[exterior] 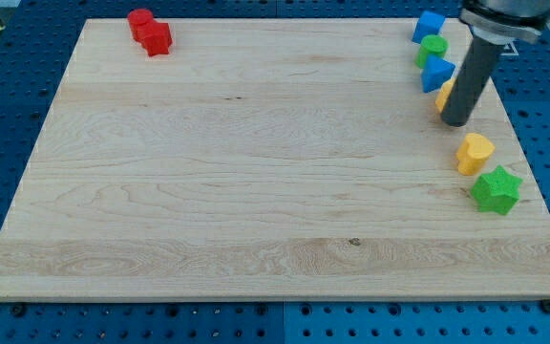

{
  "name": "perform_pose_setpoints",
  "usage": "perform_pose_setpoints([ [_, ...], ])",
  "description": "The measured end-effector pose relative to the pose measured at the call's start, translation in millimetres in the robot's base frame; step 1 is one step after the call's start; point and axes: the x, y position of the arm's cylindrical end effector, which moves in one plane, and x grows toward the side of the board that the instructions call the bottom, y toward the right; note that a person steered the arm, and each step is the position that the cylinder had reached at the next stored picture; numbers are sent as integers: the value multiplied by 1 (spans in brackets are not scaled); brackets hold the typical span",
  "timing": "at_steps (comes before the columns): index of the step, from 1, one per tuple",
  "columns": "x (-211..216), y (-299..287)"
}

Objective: Move the blue triangle diagonally to the bottom left of the blue cube

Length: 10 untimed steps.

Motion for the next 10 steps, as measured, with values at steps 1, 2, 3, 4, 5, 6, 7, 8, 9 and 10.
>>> perform_pose_setpoints([
  [1,0,0],
  [2,1,39],
  [3,-22,70],
  [4,-61,68],
  [5,-64,67],
  [6,-65,28],
  [7,-65,1],
  [8,-67,1],
  [9,-83,1],
  [10,-87,1],
])
